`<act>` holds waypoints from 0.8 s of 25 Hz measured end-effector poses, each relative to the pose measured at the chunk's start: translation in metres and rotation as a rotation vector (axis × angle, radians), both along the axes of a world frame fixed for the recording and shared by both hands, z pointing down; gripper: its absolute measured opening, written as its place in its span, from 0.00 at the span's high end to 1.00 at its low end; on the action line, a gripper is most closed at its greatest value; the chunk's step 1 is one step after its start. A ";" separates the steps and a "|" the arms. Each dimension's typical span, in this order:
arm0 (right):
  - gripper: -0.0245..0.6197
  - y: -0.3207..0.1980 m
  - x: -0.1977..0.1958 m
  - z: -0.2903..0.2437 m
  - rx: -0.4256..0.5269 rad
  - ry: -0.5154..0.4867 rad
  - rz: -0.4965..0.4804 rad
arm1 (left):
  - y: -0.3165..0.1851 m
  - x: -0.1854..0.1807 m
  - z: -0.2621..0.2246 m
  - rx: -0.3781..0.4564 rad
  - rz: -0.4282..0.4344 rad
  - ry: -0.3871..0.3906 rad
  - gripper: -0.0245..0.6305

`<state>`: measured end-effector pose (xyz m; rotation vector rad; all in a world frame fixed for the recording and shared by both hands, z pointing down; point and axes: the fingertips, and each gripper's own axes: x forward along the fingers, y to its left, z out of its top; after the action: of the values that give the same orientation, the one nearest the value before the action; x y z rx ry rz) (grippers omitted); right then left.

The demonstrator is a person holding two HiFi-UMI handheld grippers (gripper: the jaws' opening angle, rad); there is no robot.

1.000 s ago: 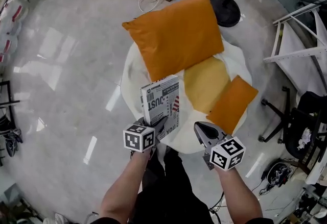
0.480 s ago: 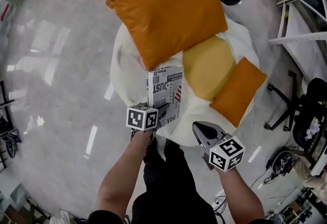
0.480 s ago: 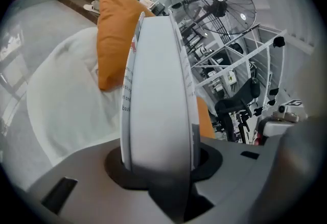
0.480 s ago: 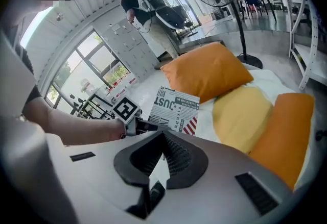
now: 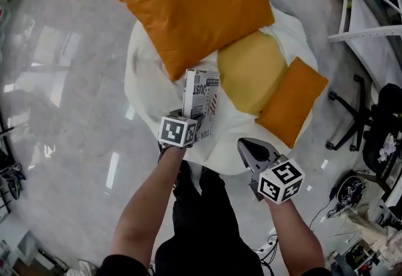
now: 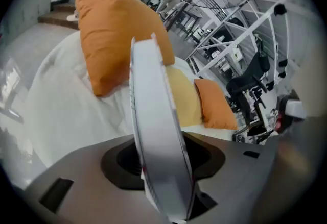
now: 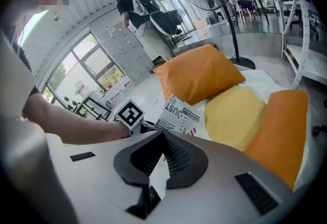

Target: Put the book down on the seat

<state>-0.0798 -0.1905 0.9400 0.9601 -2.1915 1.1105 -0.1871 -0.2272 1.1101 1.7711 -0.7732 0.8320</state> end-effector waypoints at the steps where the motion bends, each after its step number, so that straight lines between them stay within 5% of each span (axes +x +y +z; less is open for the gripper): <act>1: 0.95 -0.001 0.000 -0.001 0.002 -0.003 0.005 | -0.003 -0.003 -0.001 0.020 0.018 -0.037 0.63; 5: 0.95 0.002 -0.003 -0.004 0.003 -0.011 0.014 | -0.012 -0.022 -0.005 0.072 0.051 -0.145 0.56; 12: 0.95 0.004 0.002 -0.029 0.018 -0.014 0.042 | -0.011 -0.038 -0.025 0.074 0.081 -0.195 0.54; 20: 0.95 -0.012 -0.009 -0.121 0.113 0.010 0.038 | -0.025 -0.047 -0.146 0.240 0.139 -0.142 0.54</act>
<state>-0.0889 -0.2023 0.8194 1.0570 -2.2569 1.0061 -0.2338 -0.2523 0.9646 2.0122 -0.8803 1.0003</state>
